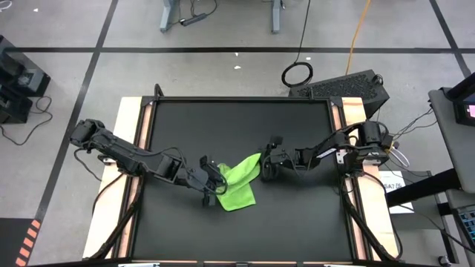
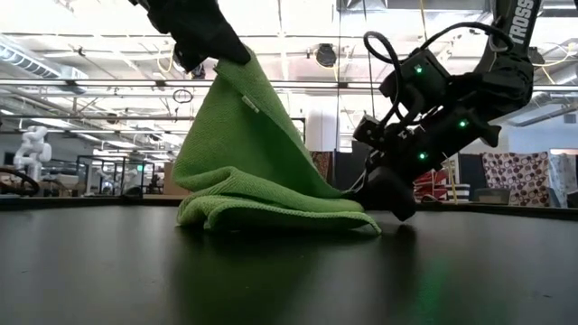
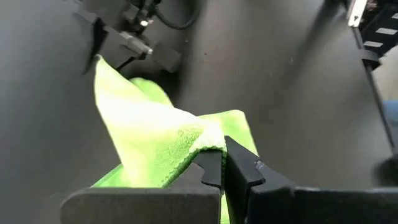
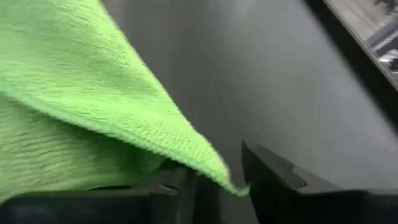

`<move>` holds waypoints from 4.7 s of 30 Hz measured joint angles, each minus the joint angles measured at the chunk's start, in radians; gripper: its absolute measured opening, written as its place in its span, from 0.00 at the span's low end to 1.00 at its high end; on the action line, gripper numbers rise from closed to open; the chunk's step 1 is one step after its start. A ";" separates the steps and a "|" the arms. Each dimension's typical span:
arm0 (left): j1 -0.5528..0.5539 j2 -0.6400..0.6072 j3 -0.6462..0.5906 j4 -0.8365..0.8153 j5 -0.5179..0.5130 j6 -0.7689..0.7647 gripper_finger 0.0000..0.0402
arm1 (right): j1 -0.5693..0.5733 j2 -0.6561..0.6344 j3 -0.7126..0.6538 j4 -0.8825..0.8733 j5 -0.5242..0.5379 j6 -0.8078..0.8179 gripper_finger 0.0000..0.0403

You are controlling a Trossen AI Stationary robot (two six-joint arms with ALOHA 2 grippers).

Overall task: Roll towel into tight, uniform cylinder
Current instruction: Fold the green towel

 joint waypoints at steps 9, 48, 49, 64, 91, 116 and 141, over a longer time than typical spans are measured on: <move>0.000 -0.001 0.000 -0.089 -0.059 -0.015 0.00 | 0.077 -0.009 0.000 -0.044 -0.022 0.012 0.01; -0.313 -0.232 0.000 0.404 -0.185 0.583 0.00 | 0.619 -0.853 0.209 -0.441 -0.130 -0.229 0.00; -0.325 -0.232 0.000 0.426 -0.194 0.608 0.00 | 0.637 -0.852 0.231 -0.454 -0.130 -0.245 0.00; -0.442 -0.230 0.000 0.639 -0.258 0.912 0.00 | 0.763 -0.822 0.444 -0.610 -0.067 -0.337 0.00; -0.442 -0.154 0.027 0.690 -0.227 0.929 0.03 | 0.788 -0.716 0.570 -0.772 -0.029 -0.151 0.00; 0.040 0.165 0.031 0.123 -0.580 0.377 0.03 | 0.283 -0.416 0.422 -1.274 0.314 0.327 0.00; 0.195 0.227 0.030 -0.037 -0.466 0.198 0.71 | 0.004 -0.377 0.151 -1.009 0.175 0.380 0.60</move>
